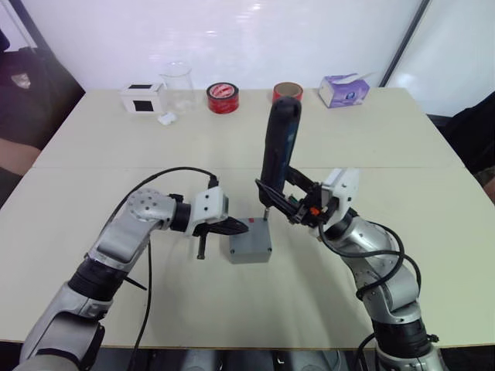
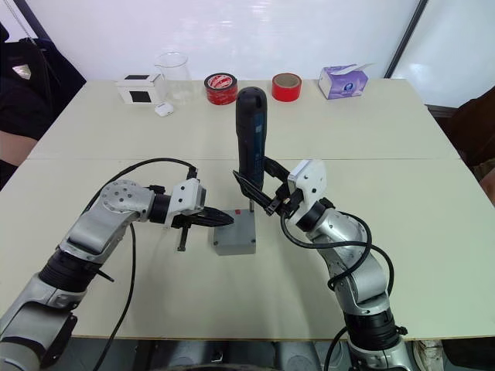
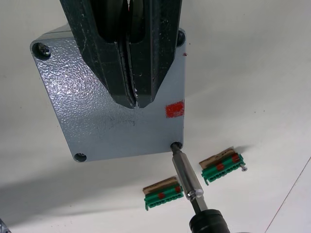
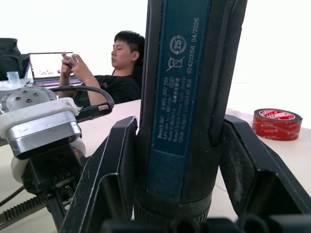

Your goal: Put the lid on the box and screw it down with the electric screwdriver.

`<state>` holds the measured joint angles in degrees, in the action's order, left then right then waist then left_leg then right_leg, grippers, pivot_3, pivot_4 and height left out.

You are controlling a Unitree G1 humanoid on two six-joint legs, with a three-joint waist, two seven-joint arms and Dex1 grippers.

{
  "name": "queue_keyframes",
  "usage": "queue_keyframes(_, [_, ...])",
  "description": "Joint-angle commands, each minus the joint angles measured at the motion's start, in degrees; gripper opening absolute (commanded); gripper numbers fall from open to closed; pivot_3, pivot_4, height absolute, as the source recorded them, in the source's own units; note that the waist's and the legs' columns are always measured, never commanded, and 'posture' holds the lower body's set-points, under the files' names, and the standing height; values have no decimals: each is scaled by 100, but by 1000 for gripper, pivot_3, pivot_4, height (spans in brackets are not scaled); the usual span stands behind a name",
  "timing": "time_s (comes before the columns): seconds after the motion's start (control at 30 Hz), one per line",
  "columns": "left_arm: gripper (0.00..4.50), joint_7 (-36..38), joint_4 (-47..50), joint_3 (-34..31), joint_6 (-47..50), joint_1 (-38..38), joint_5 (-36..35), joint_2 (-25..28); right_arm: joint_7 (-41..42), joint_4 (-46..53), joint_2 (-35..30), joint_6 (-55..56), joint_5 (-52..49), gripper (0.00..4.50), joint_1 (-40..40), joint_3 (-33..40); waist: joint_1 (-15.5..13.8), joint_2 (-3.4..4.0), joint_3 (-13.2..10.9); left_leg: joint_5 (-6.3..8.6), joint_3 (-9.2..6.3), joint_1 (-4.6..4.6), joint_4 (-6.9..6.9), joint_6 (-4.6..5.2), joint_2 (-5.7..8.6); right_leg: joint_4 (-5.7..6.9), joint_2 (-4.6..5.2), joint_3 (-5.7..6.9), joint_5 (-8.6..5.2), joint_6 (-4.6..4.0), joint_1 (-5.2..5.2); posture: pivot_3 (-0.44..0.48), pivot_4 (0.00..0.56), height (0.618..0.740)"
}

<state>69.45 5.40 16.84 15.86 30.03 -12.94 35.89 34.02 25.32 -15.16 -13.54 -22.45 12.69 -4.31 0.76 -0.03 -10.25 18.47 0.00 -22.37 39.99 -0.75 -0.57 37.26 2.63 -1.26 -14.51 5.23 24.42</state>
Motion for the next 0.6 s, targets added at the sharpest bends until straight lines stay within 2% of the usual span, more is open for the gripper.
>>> queue_keyframes(0.03, [0, -21, -21, 56, 43, -40, 155, 77, 21, 59, 22, 260, 49, 1908, 60, -31, 0, 0, 0, 0, 0, 0, 0, 0, 0, 0, 0, 0, 0, 0, 0, 0, 150, 739])
queue_keyframes(0.6, [0, -70, 34, 115, 59, -50, 153, 66, 126, -204, -183, 422, 143, 1908, 225, 24, -6, 0, 1, 0, 0, 4, 1, 0, 0, 2, 1, 0, 0, 0, -5, 0, 150, 739])
